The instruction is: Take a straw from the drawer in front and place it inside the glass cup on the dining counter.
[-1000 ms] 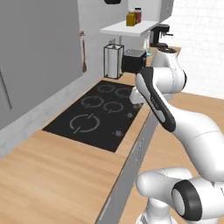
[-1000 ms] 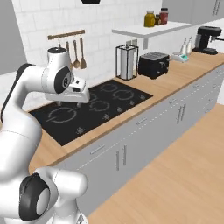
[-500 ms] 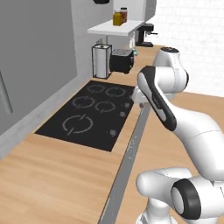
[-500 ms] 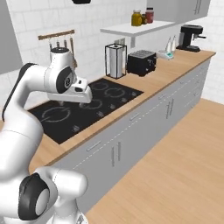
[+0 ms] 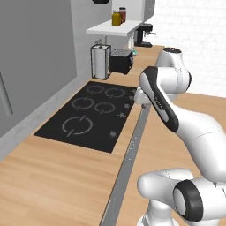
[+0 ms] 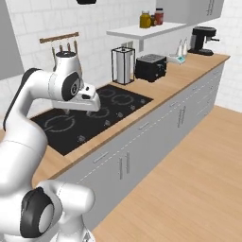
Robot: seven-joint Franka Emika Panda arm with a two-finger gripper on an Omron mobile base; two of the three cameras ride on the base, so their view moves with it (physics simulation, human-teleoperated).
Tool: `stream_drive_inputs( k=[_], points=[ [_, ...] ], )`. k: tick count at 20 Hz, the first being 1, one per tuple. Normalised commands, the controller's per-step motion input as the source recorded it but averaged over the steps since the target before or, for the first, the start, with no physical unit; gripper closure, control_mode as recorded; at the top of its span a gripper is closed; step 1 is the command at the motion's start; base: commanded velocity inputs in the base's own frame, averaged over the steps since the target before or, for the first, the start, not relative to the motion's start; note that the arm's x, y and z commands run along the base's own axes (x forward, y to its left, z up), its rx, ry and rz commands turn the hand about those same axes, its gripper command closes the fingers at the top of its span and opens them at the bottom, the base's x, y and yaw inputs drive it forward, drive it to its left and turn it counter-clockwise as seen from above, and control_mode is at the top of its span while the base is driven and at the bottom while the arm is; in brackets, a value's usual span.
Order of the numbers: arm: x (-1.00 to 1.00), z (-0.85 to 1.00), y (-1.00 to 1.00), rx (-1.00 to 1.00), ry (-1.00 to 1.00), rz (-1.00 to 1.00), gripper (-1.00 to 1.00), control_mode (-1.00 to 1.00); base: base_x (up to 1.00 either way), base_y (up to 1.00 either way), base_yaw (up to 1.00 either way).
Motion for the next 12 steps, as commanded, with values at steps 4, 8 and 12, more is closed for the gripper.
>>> stream_drive_inputs(
  k=[4,8,12],
  points=[
    [0.0,0.0,0.0,0.0,0.0,0.0,-1.0,1.0,-0.02,0.25,-0.01],
    [0.07,-0.82,-0.1,0.07,0.06,-0.06,-1.0,-1.0,0.0,0.0,0.0],
    [0.1,-1.0,-0.82,0.43,0.02,-0.06,-1.0,-1.0,0.0,0.0,0.0]
  ],
)
